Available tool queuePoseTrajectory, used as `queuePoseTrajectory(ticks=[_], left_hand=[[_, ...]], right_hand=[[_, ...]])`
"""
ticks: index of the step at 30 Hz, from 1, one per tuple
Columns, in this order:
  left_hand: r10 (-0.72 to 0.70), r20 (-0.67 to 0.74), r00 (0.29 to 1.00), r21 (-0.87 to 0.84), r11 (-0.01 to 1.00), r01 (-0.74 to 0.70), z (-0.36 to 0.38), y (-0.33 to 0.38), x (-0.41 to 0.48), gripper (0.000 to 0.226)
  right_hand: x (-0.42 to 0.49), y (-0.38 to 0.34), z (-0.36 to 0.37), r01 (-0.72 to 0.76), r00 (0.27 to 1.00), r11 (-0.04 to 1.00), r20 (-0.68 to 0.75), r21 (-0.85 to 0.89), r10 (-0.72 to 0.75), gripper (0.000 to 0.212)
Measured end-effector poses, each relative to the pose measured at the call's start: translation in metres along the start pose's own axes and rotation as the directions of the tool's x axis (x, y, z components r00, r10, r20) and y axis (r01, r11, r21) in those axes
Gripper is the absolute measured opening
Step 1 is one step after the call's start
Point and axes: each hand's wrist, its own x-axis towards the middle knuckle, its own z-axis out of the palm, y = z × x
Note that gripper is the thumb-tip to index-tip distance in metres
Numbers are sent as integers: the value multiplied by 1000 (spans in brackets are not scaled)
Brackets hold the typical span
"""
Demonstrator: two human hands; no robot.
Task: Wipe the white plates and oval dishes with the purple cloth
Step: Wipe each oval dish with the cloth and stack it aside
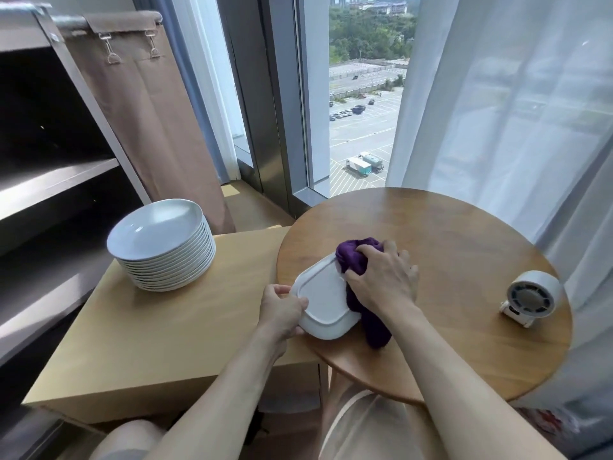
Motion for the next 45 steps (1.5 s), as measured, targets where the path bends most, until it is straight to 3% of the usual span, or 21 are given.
queuePoseTrajectory(ticks=[4, 8, 13, 16, 19, 23, 26, 29, 35, 39, 45], left_hand=[[-7, -2, 1000, -8, 1000, 7, 1, -2, -4, 32], [-40, 1, 999, -17, 999, 40, -1, 0, -7, 28], [-64, 7, 998, -88, 994, 65, 2, 9, -4, 27], [-60, -4, 998, -119, 991, 59, 5, 13, -3, 22], [-77, 8, 997, -146, 986, 78, 4, 13, -2, 28], [-84, 53, 995, -189, 978, 93, -3, 15, -2, 38], [-30, 110, 994, -189, 981, 50, -10, 19, -7, 34], [13, 182, 983, -222, 975, 29, -14, 28, -13, 23], [28, 362, 932, -394, 910, 126, -15, 25, -19, 56], [15, 295, 955, -470, 873, 131, -8, 16, -21, 42], [-11, 173, 985, -474, 876, 93, -5, 8, -18, 28]], right_hand=[[-2, 4, -5, -96, 995, 977, -10, 192, 100, 47], [4, 24, -17, -287, 954, 844, 55, 453, 294, 48], [5, 42, -23, -320, 937, 819, 33, 476, 347, 48], [4, 35, -23, -239, 967, 858, 32, 455, 252, 48], [-4, 22, -18, -126, 987, 940, 139, 317, 85, 49], [-22, 1, -14, 36, 967, 984, 243, 174, -78, 51], [-36, -13, -11, 182, 942, 981, 273, 65, -193, 55], [-45, -21, -10, 251, 932, 967, 262, 34, -251, 55], [-56, -34, -11, 406, 900, 912, 149, 58, -410, 52], [-65, -48, -6, 512, 857, 858, 92, -35, -507, 45], [-57, -41, -10, 501, 844, 865, 207, 25, -495, 50]])
